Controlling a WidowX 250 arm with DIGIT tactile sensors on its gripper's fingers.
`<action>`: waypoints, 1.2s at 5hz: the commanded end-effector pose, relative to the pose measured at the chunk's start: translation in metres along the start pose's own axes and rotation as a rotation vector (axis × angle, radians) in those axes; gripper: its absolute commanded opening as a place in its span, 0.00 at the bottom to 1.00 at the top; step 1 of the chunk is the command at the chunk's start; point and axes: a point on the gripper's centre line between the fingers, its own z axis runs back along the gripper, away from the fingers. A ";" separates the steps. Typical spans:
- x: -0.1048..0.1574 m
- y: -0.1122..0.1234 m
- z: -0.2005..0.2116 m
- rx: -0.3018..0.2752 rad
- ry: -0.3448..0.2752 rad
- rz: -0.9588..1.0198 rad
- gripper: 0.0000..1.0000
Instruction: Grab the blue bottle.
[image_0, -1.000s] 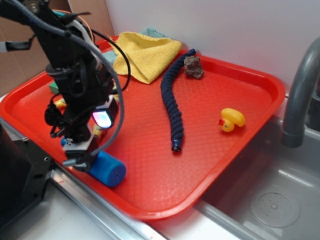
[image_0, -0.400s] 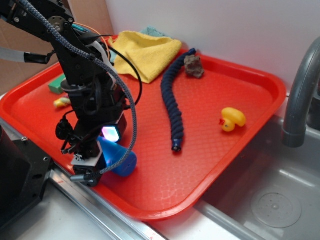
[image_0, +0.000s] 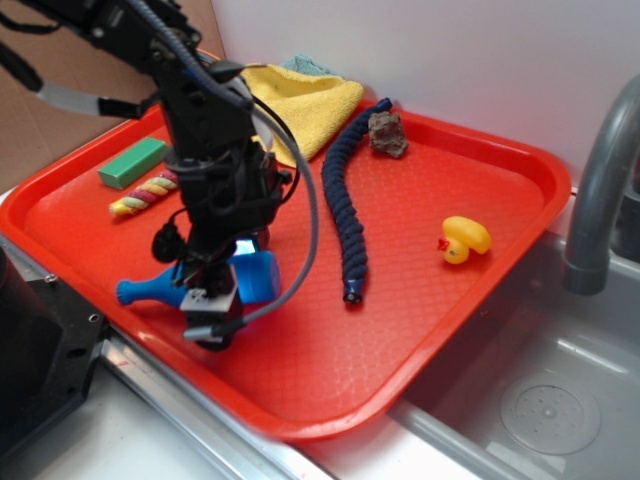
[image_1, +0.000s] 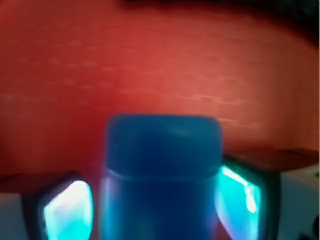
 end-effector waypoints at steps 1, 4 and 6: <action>-0.012 0.004 0.006 0.065 0.004 0.228 0.00; -0.038 -0.003 0.141 0.115 -0.090 0.912 0.00; -0.022 0.004 0.205 0.212 -0.092 0.959 0.00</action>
